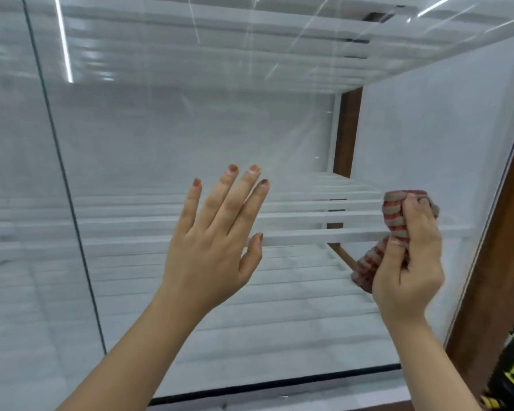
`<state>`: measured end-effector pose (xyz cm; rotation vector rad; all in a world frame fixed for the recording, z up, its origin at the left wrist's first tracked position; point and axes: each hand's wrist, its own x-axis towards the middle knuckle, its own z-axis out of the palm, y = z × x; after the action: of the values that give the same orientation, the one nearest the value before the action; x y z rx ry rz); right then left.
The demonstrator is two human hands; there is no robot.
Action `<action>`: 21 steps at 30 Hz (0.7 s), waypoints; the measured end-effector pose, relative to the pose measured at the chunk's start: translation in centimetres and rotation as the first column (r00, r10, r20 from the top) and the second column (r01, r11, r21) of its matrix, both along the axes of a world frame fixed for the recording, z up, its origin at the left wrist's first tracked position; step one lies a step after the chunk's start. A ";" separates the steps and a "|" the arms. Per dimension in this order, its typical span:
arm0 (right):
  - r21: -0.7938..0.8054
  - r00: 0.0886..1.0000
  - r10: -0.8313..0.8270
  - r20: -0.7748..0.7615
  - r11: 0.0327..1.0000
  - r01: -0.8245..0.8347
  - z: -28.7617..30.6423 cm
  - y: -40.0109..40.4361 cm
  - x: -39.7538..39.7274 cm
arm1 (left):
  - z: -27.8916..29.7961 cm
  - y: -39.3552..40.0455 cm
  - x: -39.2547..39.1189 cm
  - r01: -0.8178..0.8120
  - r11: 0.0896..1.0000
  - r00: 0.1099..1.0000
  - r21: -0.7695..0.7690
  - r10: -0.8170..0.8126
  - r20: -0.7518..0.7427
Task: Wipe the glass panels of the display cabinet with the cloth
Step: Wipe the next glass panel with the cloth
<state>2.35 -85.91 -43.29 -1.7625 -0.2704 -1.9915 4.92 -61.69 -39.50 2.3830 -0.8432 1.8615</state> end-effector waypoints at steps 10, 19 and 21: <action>-0.282 0.976 0.146 -0.162 0.941 -0.188 -4.2 19.7 0.6 | -6.2 12.7 -1.7 -0.158 0.973 0.987 -0.166 0.152 -0.045; -0.248 0.987 0.072 -0.147 0.963 -0.107 -7.3 25.1 2.9 | -10.4 16.6 -0.4 -0.144 0.962 0.989 -0.231 0.132 -0.069; -0.238 0.996 0.002 -0.093 0.971 -0.024 -7.4 25.5 3.4 | -10.7 16.4 0.2 -0.109 0.962 0.994 -0.249 0.102 -0.040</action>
<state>5.79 -60.39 -50.65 -1.9877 -0.5092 -1.9283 5.15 -45.27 -50.17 2.3300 -0.4531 1.8397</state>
